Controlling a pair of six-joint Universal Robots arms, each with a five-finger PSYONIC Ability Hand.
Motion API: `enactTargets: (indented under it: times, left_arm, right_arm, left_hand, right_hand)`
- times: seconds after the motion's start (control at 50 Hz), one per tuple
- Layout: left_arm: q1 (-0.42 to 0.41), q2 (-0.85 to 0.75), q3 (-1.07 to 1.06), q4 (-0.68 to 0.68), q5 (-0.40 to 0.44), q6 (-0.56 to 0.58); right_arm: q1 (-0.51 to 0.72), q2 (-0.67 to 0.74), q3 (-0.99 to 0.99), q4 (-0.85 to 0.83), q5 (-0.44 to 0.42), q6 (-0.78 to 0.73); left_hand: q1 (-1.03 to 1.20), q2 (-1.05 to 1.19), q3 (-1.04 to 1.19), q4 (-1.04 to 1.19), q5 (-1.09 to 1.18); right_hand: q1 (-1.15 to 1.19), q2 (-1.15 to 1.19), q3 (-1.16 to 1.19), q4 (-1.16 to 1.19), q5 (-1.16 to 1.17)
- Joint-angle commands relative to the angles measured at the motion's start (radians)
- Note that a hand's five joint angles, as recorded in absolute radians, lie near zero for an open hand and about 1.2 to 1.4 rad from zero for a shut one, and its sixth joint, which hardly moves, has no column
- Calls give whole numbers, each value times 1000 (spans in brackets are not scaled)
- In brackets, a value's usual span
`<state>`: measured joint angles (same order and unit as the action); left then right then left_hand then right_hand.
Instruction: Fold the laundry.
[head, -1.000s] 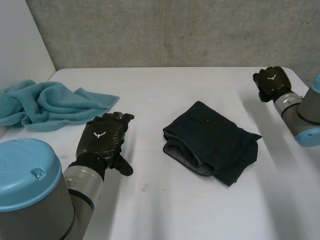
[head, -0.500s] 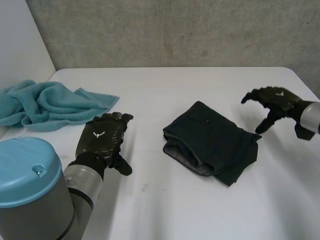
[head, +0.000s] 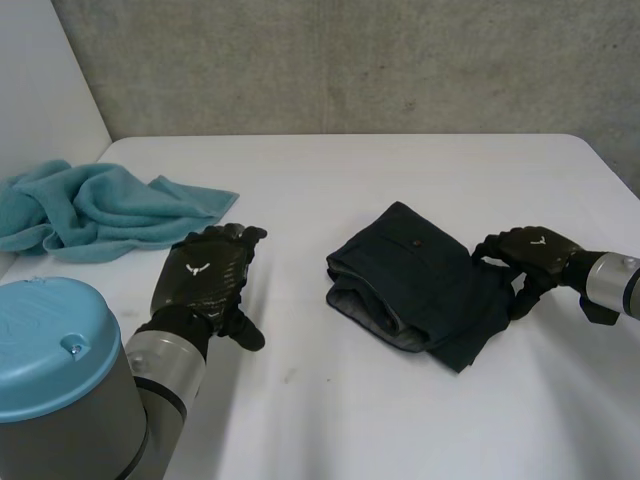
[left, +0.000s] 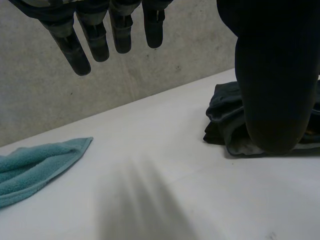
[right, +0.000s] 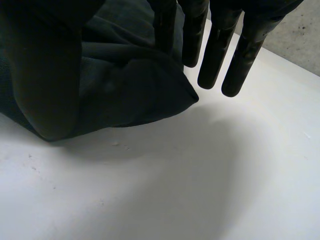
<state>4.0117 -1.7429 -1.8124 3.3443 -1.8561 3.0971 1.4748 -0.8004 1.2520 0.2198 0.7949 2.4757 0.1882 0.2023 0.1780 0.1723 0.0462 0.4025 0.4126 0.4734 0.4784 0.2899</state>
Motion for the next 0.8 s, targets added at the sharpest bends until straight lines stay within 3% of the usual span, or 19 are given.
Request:
enactTargets:
  times: [0.02, 0.26, 0.52, 0.56, 0.68, 0.8]
  left_arm:
    - [0, -1, -1, 6, 0, 0]
    - [0, -1, -1, 6, 0, 0]
    - [0, -3, -1, 7, 0, 0]
    - [0, -3, -1, 7, 0, 0]
    - [0, -3, -1, 7, 0, 0]
    - [0, -3, -1, 7, 0, 0]
  right_arm:
    - [4, 13, 1, -25, 1, 11]
    - [25, 23, -8, -88, 1, 80]
    - [55, 36, -26, -88, 12, 86]
    - [55, 39, -29, -89, 12, 88]
    - [62, 43, -45, -89, 12, 88]
    - [81, 43, -83, -92, 10, 88]
  left_hand:
    - [-13, -27, -3, 3, -45]
    - [-13, -27, -3, 3, -45]
    - [-13, -27, -3, 3, -45]
    - [-10, -24, 0, 6, -42]
    - [-13, -27, -3, 3, -45]
    - [-13, -27, -3, 3, -45]
  right_hand:
    - [193, 183, 122, 117, 131]
    - [387, 377, 316, 311, 325]
    - [408, 397, 337, 332, 346]
    - [469, 459, 398, 393, 407]
    - [993, 983, 922, 917, 931]
    - [994, 984, 923, 918, 932]
